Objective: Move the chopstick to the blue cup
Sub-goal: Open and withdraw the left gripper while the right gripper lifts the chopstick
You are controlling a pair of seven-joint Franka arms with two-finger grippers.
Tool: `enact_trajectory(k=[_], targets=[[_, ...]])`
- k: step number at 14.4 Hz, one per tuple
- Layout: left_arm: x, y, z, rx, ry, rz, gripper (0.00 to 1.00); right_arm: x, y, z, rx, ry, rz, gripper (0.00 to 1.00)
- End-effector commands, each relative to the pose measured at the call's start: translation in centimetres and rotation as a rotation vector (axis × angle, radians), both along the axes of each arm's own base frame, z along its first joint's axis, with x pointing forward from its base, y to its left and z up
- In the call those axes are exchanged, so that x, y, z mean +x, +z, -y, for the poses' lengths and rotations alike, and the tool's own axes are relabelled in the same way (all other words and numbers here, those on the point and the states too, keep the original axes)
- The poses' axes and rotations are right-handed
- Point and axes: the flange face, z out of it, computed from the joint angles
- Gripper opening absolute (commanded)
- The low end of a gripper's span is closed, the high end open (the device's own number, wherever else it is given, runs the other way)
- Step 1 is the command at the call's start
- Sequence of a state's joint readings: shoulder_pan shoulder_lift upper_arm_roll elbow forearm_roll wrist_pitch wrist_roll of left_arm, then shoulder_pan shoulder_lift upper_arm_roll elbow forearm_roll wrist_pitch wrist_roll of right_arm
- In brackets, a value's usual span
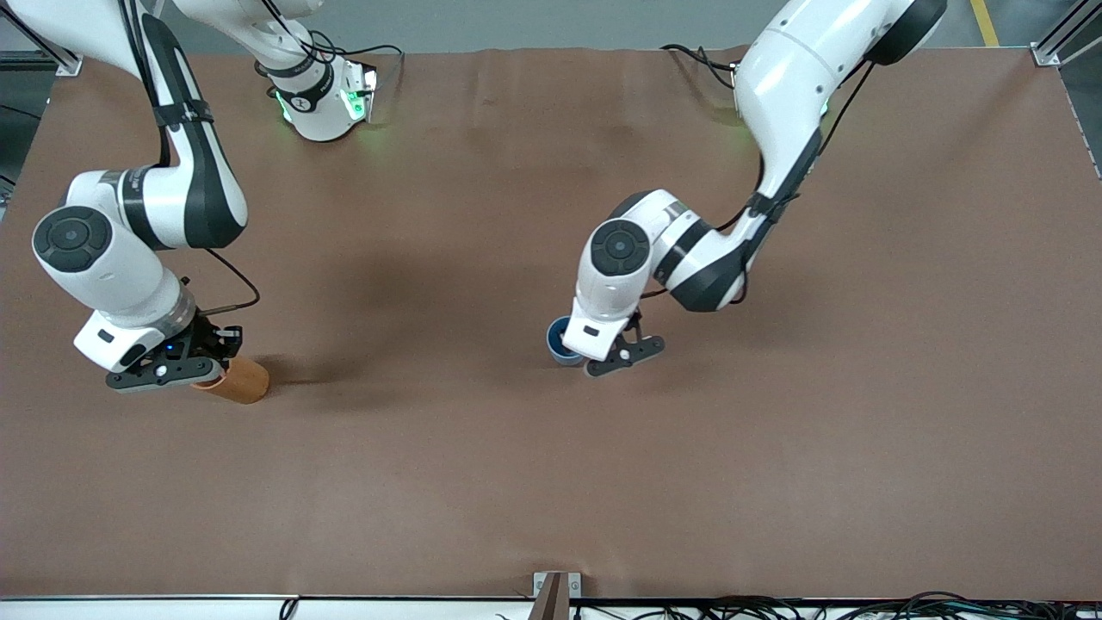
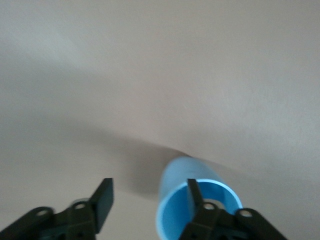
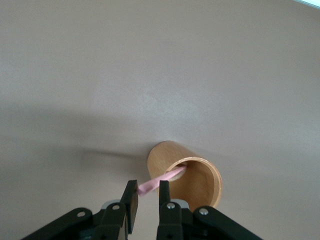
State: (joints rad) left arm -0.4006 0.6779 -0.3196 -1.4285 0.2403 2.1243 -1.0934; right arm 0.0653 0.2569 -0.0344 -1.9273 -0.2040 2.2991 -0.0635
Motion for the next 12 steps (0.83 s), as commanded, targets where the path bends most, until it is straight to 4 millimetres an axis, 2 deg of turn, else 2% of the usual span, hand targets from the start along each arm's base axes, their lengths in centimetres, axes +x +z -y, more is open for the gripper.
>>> enact_trajectory(k=[1, 2, 4, 5, 7, 9, 11, 12], targets=[[0.6, 7.8, -7.1, 0.060, -0.097, 0.035, 1.00, 0.4, -0.1, 0.1, -0.009, 0.000, 0.009, 0.22], [1.0, 9.5, -9.7, 0.076, -0.146, 0.035, 1.00, 0.4, -0.1, 0.2, -0.009, -0.001, 0.009, 0.19], [1.5, 12.5, -13.9, 0.059, -0.231, 0.016, 1.00, 0.4, 0.1, 0.1, -0.010, -0.001, 0.008, 0.07], [2.3, 14.0, -17.3, 0.064, -0.261, 0.006, 1.00, 0.5, 0.2, 0.2, -0.011, -0.003, 0.009, 0.04], [2.4, 17.5, -22.7, 0.020, -0.364, -0.029, 1.00, 0.8, 1.1, 1.0, -0.012, -0.015, 0.020, 0.03], [1.9, 20.7, -27.7, 0.028, -0.445, -0.042, 1.00, 0.7, 3.7, 2.4, -0.014, -0.034, 0.039, 0.02], [0.8, 24.3, -31.4, 0.037, -0.500, -0.045, 1.00, -0.1, 8.3, 2.9, -0.013, -0.056, 0.051, 0.02], [0.0, 26.2, -32.7, 0.038, -0.515, -0.042, 1.00, -0.7, 10.7, 2.8, -0.009, -0.065, 0.060, 0.02]])
